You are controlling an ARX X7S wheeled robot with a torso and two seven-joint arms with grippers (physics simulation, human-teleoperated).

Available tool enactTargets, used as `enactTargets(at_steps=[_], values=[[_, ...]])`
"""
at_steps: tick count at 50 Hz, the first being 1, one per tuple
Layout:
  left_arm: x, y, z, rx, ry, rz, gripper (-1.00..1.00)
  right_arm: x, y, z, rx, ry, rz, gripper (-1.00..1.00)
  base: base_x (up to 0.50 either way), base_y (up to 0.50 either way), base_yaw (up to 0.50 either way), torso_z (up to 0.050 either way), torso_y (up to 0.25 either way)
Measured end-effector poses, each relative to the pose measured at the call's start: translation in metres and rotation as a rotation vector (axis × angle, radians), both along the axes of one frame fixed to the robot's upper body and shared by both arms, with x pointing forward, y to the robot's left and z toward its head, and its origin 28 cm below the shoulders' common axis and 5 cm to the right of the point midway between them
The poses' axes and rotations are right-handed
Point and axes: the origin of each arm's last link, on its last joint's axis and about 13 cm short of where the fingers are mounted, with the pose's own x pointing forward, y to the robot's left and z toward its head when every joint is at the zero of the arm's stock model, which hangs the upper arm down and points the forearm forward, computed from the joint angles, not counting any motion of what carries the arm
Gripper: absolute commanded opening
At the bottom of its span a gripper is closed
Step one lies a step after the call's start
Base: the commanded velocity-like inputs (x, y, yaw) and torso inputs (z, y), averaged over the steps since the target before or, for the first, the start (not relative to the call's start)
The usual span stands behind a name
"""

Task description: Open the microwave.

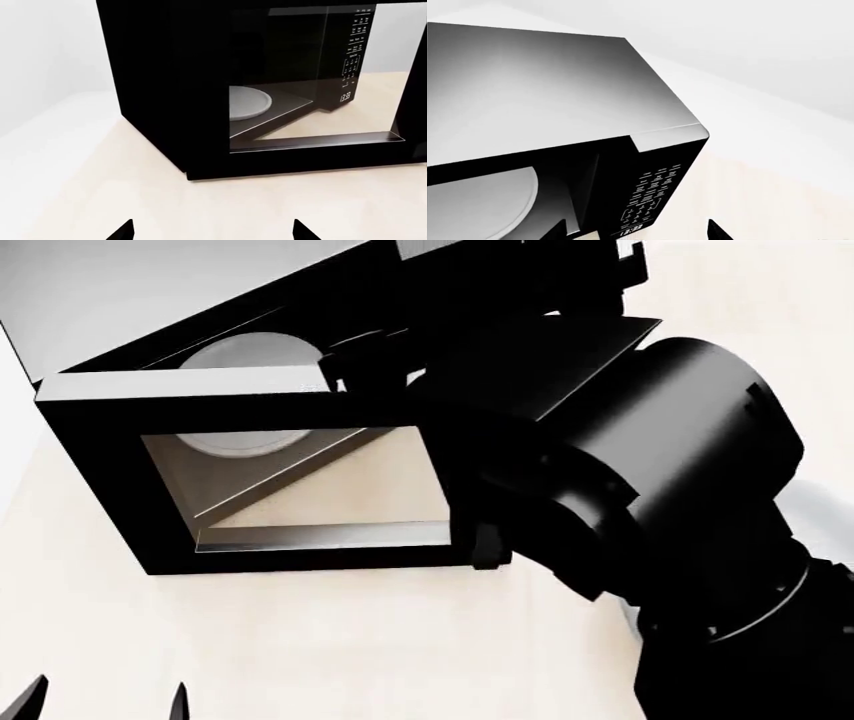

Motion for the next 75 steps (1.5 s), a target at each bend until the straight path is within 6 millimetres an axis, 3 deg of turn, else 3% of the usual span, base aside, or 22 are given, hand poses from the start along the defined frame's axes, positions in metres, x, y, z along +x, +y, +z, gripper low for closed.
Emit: enactTargets(at_steps=[37,75], values=[[-0.002,-0.001,0.001,0.003,-0.003,-0.002,1.00,-0.006,-0.003,-0.001,-0.002,0.020,0.022,1.00,0.00,0.00,0.00,0.000,-0.001],[-0.002,-0.002,0.000,0.008,-0.003,-0.002,1.00,-0.026,-0.007,-0.013,0.038,-0.003,0.067,1.00,0.00,0.00,0.00,-0.001,-0.003]])
